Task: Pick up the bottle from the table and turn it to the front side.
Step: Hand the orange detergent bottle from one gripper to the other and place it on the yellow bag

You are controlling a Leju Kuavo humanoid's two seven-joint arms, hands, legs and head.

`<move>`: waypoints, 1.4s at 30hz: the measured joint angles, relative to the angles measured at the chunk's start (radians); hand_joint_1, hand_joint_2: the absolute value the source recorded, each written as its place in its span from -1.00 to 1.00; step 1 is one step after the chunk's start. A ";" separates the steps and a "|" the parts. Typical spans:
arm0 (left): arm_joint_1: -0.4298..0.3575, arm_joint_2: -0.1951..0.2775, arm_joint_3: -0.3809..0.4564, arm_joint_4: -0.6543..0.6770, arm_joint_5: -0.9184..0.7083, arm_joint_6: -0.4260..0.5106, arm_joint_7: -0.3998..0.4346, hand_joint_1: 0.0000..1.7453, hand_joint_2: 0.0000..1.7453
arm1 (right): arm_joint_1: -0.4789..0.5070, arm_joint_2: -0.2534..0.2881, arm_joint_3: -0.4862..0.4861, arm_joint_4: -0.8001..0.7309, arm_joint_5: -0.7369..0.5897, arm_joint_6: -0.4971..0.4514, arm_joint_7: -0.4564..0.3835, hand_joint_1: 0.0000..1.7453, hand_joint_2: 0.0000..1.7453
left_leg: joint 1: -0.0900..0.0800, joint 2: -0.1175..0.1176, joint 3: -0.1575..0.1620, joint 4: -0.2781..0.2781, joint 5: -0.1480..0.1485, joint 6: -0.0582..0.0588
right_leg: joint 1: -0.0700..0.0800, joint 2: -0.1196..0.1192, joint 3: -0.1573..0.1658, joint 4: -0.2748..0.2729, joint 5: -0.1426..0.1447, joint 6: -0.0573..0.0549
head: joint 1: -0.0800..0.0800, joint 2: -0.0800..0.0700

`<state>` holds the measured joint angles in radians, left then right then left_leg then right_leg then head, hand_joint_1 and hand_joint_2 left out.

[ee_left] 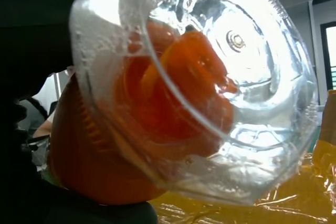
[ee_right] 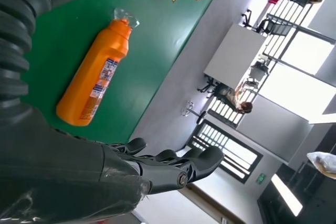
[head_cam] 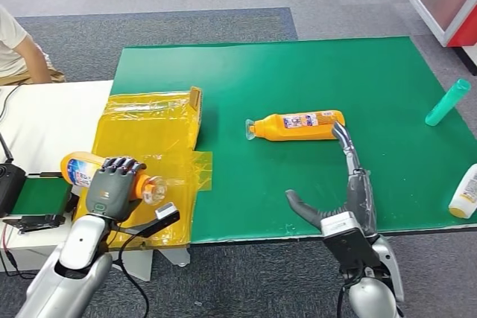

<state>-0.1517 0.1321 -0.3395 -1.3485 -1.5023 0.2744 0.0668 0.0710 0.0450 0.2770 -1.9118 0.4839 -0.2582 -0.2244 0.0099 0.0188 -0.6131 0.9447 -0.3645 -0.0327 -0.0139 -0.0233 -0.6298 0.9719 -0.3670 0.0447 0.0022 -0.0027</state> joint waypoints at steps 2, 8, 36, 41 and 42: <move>-0.015 -0.003 -0.008 0.021 -0.005 -0.007 0.002 1.00 1.00 | 0.000 0.000 0.000 -0.006 0.003 0.000 -0.002 -1.00 1.00 | 0.000 0.000 0.000 0.000 0.000 0.000 | 0.000 0.000 0.000 0.000 0.000 0.000 | 0.000 0.000; -0.057 -0.021 -0.028 0.059 -0.006 -0.020 0.004 1.00 1.00 | -0.001 0.000 0.003 -0.020 0.010 0.000 -0.004 -1.00 1.00 | 0.000 0.000 0.000 0.000 0.000 0.000 | 0.000 0.000 0.000 0.000 0.000 0.000 | 0.000 0.000; -0.176 -0.139 -0.098 0.112 0.113 -0.060 -0.011 1.00 1.00 | -0.002 0.000 0.051 -0.047 0.000 -0.001 -0.020 -1.00 1.00 | 0.000 0.000 0.000 0.000 0.000 0.000 | 0.000 0.000 0.000 0.000 0.000 0.000 | 0.000 0.000; -0.178 -0.143 -0.100 0.124 0.119 -0.060 -0.011 0.48 1.00 | 0.000 0.000 0.055 -0.052 0.001 -0.003 -0.027 -1.00 1.00 | 0.000 0.000 0.000 0.000 0.000 0.000 | 0.000 0.000 0.000 0.000 0.000 0.000 | 0.000 0.000; -0.178 -0.144 -0.100 0.127 0.122 -0.060 -0.011 -0.02 1.00 | 0.001 0.000 0.056 -0.056 0.002 -0.003 -0.031 -1.00 1.00 | 0.000 0.000 0.000 0.000 0.000 0.000 | 0.000 0.000 0.000 0.000 0.000 0.000 | 0.000 0.000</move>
<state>-0.3301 -0.0123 -0.4395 -1.2220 -1.3802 0.2149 0.0560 0.0717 0.0450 0.3334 -1.9682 0.4858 -0.2614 -0.2552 0.0098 0.0188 -0.6132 0.9448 -0.3640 -0.0327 -0.0140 -0.0233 -0.6296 0.9719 -0.3667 0.0449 0.0022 -0.0027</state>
